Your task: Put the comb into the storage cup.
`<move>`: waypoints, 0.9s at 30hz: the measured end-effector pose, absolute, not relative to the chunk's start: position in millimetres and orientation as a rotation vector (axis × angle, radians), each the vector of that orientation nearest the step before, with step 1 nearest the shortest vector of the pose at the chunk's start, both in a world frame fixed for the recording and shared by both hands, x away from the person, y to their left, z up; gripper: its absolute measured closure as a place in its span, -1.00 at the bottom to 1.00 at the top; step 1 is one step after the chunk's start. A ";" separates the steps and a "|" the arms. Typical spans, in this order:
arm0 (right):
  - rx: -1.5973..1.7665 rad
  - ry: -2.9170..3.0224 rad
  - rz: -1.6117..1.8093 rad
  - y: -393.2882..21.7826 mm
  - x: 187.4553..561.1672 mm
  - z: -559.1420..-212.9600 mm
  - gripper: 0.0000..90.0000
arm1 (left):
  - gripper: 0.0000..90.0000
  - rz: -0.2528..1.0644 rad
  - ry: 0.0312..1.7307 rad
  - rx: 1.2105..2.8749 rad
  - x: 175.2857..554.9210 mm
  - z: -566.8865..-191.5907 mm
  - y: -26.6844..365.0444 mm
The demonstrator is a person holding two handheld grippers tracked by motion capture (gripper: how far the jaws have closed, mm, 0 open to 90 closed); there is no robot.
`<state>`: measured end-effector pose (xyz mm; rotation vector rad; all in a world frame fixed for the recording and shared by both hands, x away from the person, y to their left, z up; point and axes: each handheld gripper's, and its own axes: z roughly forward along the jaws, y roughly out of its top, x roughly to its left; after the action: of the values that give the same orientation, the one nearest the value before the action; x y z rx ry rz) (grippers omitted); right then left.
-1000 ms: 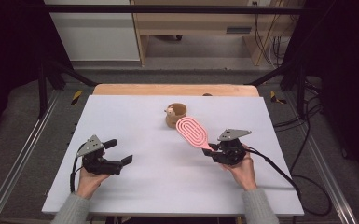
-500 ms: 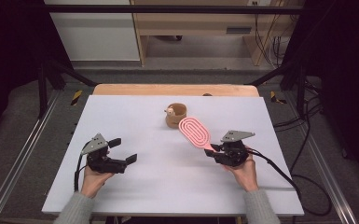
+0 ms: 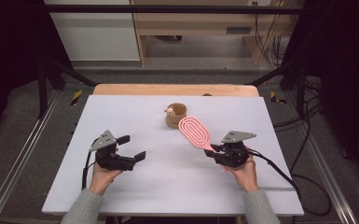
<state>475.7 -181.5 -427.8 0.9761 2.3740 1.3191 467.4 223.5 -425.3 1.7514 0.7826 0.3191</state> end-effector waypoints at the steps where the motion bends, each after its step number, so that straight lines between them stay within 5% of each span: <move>1: 0.976 2.373 1.322 -181.5 475.4 -427.6 0.56 | -0.97 0.318 0.781 1.752 467.6 -425.3 222.1; 27: 0.971 2.370 1.336 -181.8 473.2 -425.6 0.56 | -0.98 0.255 0.778 1.737 475.3 -424.6 198.3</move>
<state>473.2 -181.8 -425.6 0.9708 2.3704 1.3360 475.3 198.3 -424.6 1.7369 0.7784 0.2548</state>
